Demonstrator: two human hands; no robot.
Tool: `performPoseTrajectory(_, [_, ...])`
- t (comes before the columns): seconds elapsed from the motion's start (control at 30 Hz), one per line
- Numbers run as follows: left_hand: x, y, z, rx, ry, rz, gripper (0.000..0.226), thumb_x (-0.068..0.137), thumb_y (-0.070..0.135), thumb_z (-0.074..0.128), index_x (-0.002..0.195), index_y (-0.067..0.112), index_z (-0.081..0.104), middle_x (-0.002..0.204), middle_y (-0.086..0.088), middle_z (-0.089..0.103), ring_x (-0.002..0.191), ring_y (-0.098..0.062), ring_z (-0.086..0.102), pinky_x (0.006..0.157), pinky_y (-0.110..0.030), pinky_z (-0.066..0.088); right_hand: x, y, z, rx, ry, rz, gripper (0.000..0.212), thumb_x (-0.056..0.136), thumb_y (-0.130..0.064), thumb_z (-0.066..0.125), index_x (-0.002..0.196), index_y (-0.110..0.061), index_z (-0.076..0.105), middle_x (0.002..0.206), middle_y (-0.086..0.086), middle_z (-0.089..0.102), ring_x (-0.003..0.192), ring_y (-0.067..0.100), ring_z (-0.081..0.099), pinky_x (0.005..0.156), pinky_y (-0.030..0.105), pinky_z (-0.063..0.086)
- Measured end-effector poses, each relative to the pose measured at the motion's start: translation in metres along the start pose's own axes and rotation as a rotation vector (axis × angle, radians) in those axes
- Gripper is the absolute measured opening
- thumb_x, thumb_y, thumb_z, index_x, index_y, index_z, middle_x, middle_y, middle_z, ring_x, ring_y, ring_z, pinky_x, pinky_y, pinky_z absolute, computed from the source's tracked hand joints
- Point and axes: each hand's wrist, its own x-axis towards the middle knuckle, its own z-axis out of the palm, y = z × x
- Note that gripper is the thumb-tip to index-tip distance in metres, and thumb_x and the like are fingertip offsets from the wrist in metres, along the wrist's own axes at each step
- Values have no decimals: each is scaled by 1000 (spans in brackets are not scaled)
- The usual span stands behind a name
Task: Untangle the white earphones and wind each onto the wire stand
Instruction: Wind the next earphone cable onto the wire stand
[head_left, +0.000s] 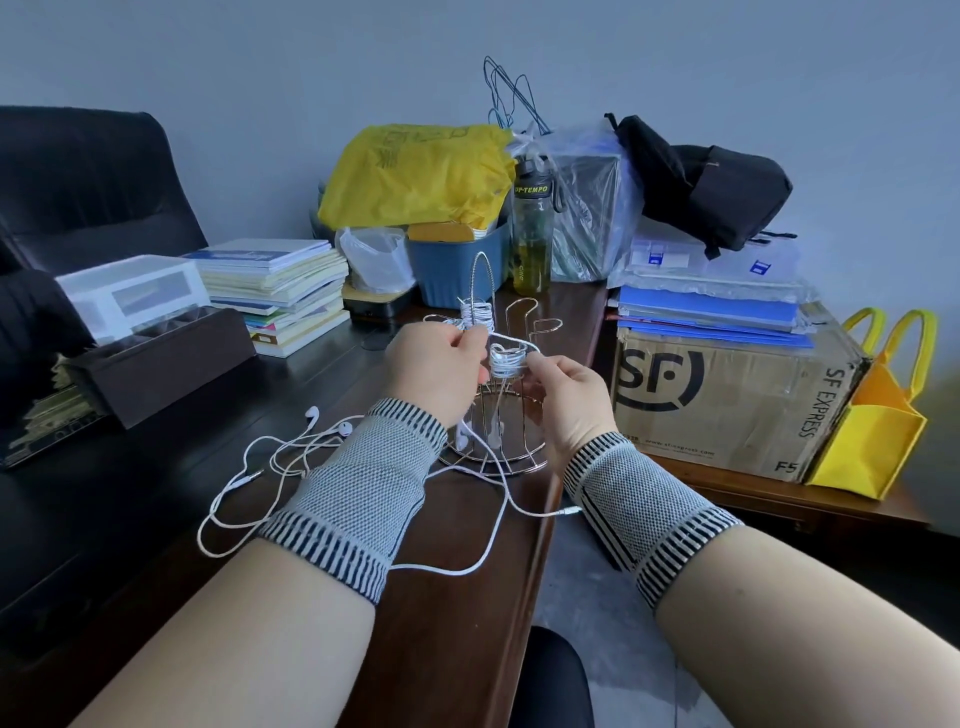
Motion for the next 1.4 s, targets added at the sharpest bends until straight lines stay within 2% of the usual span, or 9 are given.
performPoseTrajectory(0.17, [10,-6,7,279,-9,-10,51,100,40,37,80,9,73,76,-6,73,71,-21,67,69,-35,58,3,-6,2,-109,25,21,27,87,-25,61,62,-14,59,70,8,59,67,20,51,62,32,40])
performPoseTrajectory(0.3, [7,-6,13,451,-45,22,50,98,38,33,79,12,72,78,-4,72,75,-22,66,67,-32,53,9,-10,7,-189,71,41,21,84,-27,60,67,-14,59,67,7,58,63,21,52,59,33,41])
performPoseTrajectory(0.63, [-12,-25,14,117,-134,-28,45,92,21,47,58,-1,66,67,-16,69,71,-32,66,71,-42,56,20,-10,5,-263,34,55,30,80,-29,65,55,-17,54,59,7,60,60,24,56,59,34,46])
performPoseTrajectory(0.77, [-20,-29,8,158,-187,26,63,93,18,50,30,17,50,36,5,48,48,-17,48,61,-31,48,15,-5,0,-135,-24,37,16,82,-18,65,69,-16,56,71,9,66,71,27,65,68,39,54])
performPoseTrajectory(0.87, [-24,-33,9,208,-220,135,51,96,21,49,46,12,53,45,1,53,51,-17,47,57,-31,42,6,1,-8,-255,-79,-165,17,81,-6,64,74,-20,57,80,8,67,73,21,63,74,42,55])
performPoseTrajectory(0.97, [-27,-32,10,347,-259,267,37,98,27,45,66,11,53,73,-4,57,73,-24,52,65,-34,38,-7,5,-11,-484,-215,-425,38,83,7,58,82,-32,57,103,3,59,78,7,61,75,22,52])
performPoseTrajectory(1.07, [-28,-28,10,479,-306,338,35,100,26,41,66,21,35,76,8,40,81,-21,46,70,-31,33,-13,10,-11,-615,-261,-577,49,81,13,56,94,-34,64,107,-1,47,93,3,57,87,10,45])
performPoseTrajectory(1.3, [-27,-19,2,580,-358,376,20,104,25,33,89,17,44,100,0,56,97,-25,56,77,-34,40,-6,12,-13,-694,-223,-689,19,82,-2,71,95,-15,76,103,-4,47,87,-1,53,85,17,48])
performPoseTrajectory(1.4, [-26,-14,-6,569,-238,327,25,101,28,40,83,17,53,83,3,63,85,-20,59,67,-32,42,-5,8,-12,-639,-190,-626,10,81,-8,74,84,-18,74,97,-6,53,80,-4,55,80,12,47])
